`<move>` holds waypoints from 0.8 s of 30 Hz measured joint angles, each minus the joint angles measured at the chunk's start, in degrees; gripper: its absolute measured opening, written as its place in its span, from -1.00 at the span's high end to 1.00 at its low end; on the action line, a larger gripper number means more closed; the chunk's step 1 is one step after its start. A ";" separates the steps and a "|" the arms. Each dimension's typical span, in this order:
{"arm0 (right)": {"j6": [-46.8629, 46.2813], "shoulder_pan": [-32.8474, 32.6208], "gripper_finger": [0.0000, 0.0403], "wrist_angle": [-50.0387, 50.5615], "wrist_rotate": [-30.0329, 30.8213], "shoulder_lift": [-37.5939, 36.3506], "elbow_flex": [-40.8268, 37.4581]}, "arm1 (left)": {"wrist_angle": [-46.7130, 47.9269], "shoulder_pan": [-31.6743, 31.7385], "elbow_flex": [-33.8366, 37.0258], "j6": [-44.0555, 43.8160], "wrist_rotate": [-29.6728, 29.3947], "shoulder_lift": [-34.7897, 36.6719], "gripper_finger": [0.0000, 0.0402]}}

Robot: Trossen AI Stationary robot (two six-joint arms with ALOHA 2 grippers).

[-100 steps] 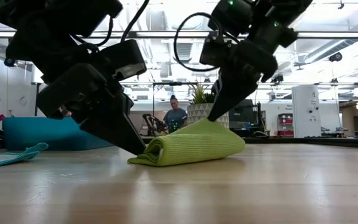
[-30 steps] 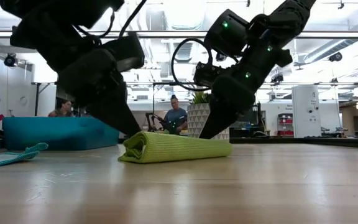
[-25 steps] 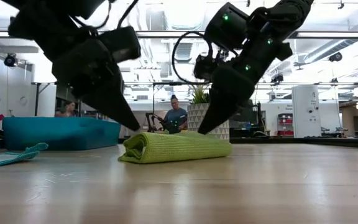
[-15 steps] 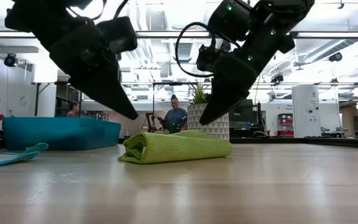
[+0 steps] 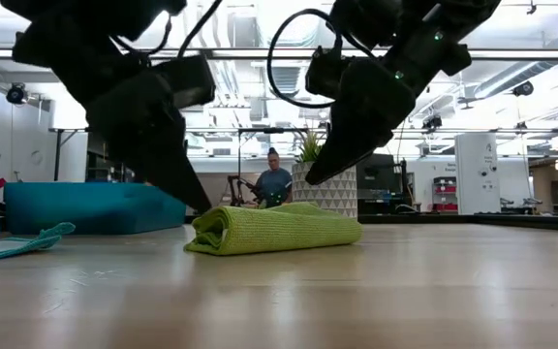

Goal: Fold microfiber towels
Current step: Fold the green towel

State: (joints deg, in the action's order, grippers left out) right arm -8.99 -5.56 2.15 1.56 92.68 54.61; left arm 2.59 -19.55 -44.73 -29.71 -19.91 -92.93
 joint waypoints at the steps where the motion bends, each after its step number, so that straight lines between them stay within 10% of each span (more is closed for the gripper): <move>1: 0.03 -0.11 0.64 -0.04 0.03 0.00 -0.02 | -0.43 0.00 0.00 0.02 0.14 -0.53 0.22; 8: 1.06 -2.48 0.64 -5.61 -0.02 1.39 -0.76 | -2.12 0.07 -0.04 0.44 0.86 -3.33 0.26; 16: 0.69 -2.88 0.64 -18.46 0.11 9.28 -0.81 | -1.34 0.09 -0.07 1.58 0.30 -3.68 0.95; 24: -1.43 -1.25 0.64 -22.80 0.57 16.15 0.72 | -0.06 0.19 -0.17 1.53 0.07 -3.64 0.92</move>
State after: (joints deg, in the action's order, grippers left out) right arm -10.42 -6.81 -20.65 2.14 108.84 55.33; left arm 2.52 -19.37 -44.91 -28.18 -19.84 -96.58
